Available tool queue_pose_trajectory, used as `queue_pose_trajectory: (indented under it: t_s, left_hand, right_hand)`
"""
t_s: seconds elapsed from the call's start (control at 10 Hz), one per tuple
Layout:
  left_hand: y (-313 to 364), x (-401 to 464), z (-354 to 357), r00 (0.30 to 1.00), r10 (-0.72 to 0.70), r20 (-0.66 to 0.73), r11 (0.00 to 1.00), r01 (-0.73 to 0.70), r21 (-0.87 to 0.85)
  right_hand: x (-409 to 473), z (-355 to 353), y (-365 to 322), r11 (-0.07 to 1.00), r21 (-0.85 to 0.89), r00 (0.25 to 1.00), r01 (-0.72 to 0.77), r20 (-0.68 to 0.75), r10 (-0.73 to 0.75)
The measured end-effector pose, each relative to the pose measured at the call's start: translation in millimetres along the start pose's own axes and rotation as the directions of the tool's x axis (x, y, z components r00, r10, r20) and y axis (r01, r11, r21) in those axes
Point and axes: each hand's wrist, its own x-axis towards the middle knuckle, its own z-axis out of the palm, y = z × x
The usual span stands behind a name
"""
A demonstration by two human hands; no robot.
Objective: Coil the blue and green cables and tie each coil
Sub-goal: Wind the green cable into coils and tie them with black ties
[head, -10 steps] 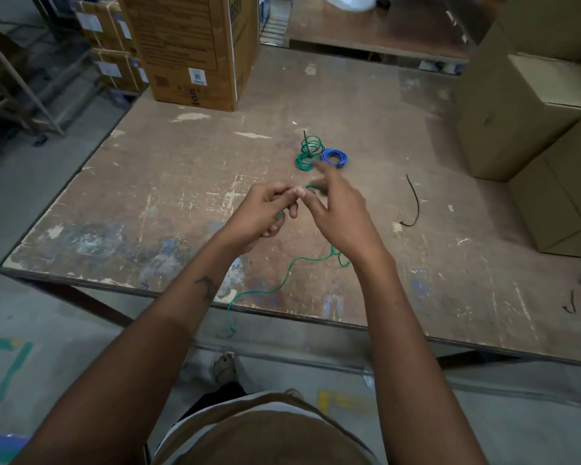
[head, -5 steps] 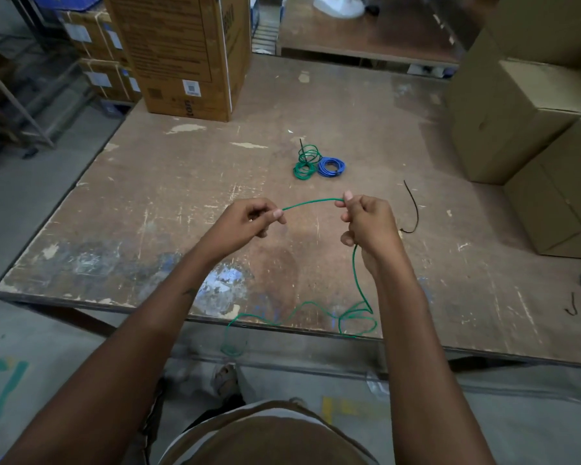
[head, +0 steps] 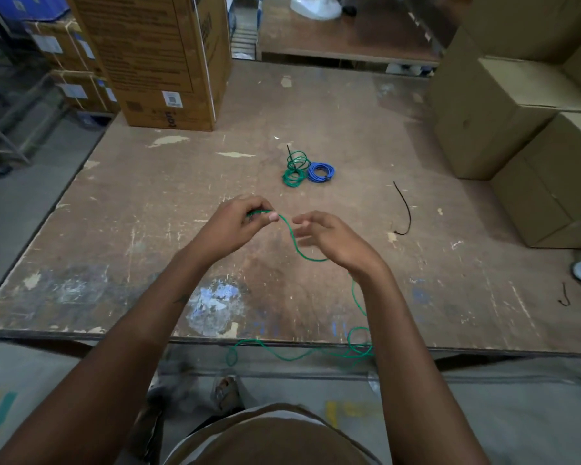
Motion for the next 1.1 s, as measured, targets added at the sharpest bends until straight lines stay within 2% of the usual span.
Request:
queue_pose_trajectory:
  t_s: [0.1, 0.2, 0.3, 0.4, 0.5, 0.6, 0.7, 0.8, 0.9, 1.0, 1.1]
  left_hand:
    - [7.1, 15.8, -8.1, 1.0, 0.026, -0.004, 0.997, -0.026, -0.078]
    - [9.8, 24.6, -10.6, 0.994, -0.07, -0.088, 0.991, 0.06, -0.116]
    - [0.4, 28.3, -10.3, 0.974, -0.228, -0.01, 0.908, 0.208, -0.363]
    - [-6.2, 27.3, -8.7, 0.932, -0.292, 0.214, 0.499, 0.339, -0.797]
    - [-17.4, 27.0, -11.2, 0.895, -0.238, 0.376, 0.158, 0.418, -0.895]
    - [-22.2, 26.9, -9.9, 0.889, -0.217, 0.404, 0.082, 0.429, -0.9]
    - [-14.0, 28.7, -3.2, 0.906, -0.205, 0.37, 0.174, 0.406, -0.897]
    - [-1.6, 31.0, 0.7, 0.938, -0.165, 0.305, 0.345, 0.345, -0.873]
    - [16.0, 29.0, -7.1, 0.94, -0.051, 0.338, 0.429, 0.326, -0.842]
    - [35.8, 31.0, -16.0, 0.911, 0.11, 0.398, 0.463, 0.307, -0.831]
    - [48.5, 38.6, -19.2, 0.921, 0.214, 0.326, 0.432, 0.21, -0.877]
  right_hand:
    - [3.5, 9.5, -2.9, 0.985, 0.172, 0.993, -0.012, 0.12, -0.009]
    - [6.2, 18.2, 0.8, 0.876, 0.483, 0.989, 0.001, 0.131, -0.073]
    - [7.9, 24.2, -4.3, 0.564, 0.826, 0.986, -0.002, 0.095, -0.136]
    - [9.5, 30.4, -12.0, 0.38, 0.925, 0.979, 0.012, 0.067, -0.194]
    - [20.6, 35.6, -14.8, 0.397, 0.91, 0.988, 0.118, -0.069, -0.137]
    - [32.2, 34.4, -14.9, 0.622, 0.741, 0.958, 0.253, -0.282, -0.053]
    - [40.7, 30.1, -19.6, 0.785, 0.572, 0.92, 0.238, -0.391, 0.006]
    - [54.9, 30.8, -24.9, 0.836, 0.502, 0.881, 0.222, -0.471, 0.049]
    - [76.3, 30.5, -37.9, 0.855, 0.469, 0.829, 0.223, -0.552, 0.087]
    - [91.9, 18.1, -40.2, 0.789, 0.56, 0.883, 0.252, -0.467, 0.05]
    - [93.6, 39.8, -40.8, 0.761, 0.332, 0.784, 0.557, -0.512, -0.351]
